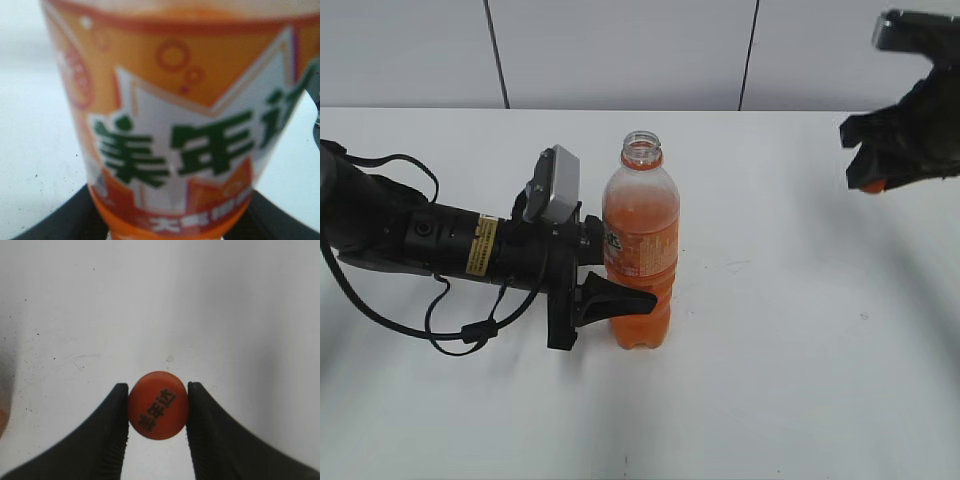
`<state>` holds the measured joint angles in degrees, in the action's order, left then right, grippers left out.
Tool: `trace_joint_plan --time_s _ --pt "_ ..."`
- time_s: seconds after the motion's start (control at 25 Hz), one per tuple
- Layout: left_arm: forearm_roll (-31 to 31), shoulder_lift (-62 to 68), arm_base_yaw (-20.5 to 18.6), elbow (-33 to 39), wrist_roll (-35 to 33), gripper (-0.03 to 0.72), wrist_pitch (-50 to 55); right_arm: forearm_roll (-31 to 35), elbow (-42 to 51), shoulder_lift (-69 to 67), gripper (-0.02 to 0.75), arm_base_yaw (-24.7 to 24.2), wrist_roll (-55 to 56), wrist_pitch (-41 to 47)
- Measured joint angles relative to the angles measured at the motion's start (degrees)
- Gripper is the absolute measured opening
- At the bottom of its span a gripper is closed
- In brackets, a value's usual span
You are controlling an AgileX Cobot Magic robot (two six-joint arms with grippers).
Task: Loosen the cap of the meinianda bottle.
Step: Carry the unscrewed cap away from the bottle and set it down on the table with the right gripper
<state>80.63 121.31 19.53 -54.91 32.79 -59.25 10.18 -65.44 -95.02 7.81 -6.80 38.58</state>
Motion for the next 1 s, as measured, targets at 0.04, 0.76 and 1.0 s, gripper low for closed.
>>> trace_joint_plan --time_s 0.04,0.76,1.0 --pt "0.0 0.0 0.0 0.0 0.0 0.380 0.0 0.9 2.4 -0.5 0.269 0.0 0.0 -2.4" --pt "0.0 0.0 0.0 0.0 0.0 0.380 0.0 2.7 9.1 -16.3 0.269 0.0 0.0 -19.6" --pt "0.0 0.0 0.0 0.0 0.0 0.380 0.0 2.9 9.1 -17.5 0.269 0.0 0.0 -20.5"
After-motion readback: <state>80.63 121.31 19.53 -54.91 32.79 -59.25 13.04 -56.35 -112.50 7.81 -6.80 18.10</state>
